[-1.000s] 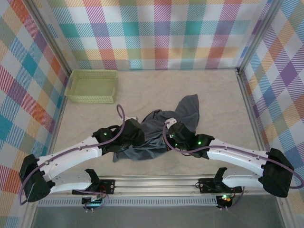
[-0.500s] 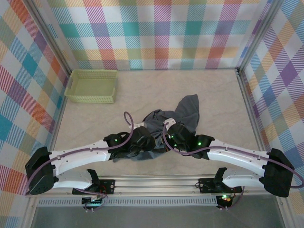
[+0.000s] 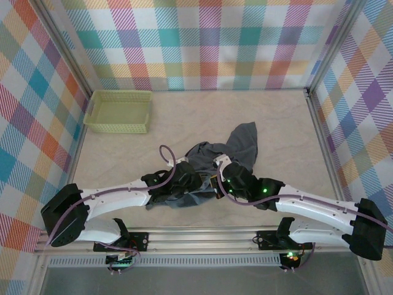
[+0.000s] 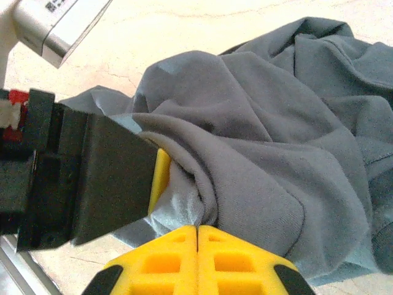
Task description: Fold the inside-out t-shirt
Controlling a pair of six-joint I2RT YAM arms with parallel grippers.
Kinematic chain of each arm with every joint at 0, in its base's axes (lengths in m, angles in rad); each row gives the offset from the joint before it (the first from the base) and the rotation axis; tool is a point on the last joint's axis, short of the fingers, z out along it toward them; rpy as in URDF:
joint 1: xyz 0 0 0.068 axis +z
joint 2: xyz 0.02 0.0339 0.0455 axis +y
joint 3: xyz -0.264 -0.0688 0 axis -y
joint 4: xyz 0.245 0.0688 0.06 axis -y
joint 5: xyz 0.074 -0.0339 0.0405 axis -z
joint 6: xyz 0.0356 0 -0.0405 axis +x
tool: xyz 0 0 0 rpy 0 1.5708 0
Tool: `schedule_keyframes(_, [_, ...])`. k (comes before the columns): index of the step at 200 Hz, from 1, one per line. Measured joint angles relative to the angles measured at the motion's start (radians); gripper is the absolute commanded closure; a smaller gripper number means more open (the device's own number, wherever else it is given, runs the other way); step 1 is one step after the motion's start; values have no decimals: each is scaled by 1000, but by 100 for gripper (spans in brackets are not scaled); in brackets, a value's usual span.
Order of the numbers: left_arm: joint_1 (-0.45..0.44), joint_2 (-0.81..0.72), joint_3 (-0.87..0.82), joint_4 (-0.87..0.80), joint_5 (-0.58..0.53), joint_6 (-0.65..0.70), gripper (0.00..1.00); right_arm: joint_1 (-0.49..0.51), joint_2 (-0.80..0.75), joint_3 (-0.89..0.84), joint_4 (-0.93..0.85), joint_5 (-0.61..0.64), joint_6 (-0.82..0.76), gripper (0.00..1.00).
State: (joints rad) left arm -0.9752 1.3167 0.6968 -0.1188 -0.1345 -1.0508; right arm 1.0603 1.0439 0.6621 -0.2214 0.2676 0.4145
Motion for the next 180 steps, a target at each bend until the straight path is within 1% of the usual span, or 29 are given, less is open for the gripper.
schedule_keyframes(58, [57,-2,-34,72,22,15,74,2,-2,-46,0,-1,31,100])
schedule_keyframes(90, [61,32,-32,121,48,27,73,6,1,-46,5,-1,42,100])
schedule_keyframes(131, [61,62,-27,122,48,51,69,23,21,-55,18,-5,45,100])
schedule_keyframes(159, [65,77,-19,125,48,68,70,39,23,-67,21,-9,45,100])
schedule_keyframes(180, [69,117,18,119,66,102,71,47,26,-72,32,-10,45,100])
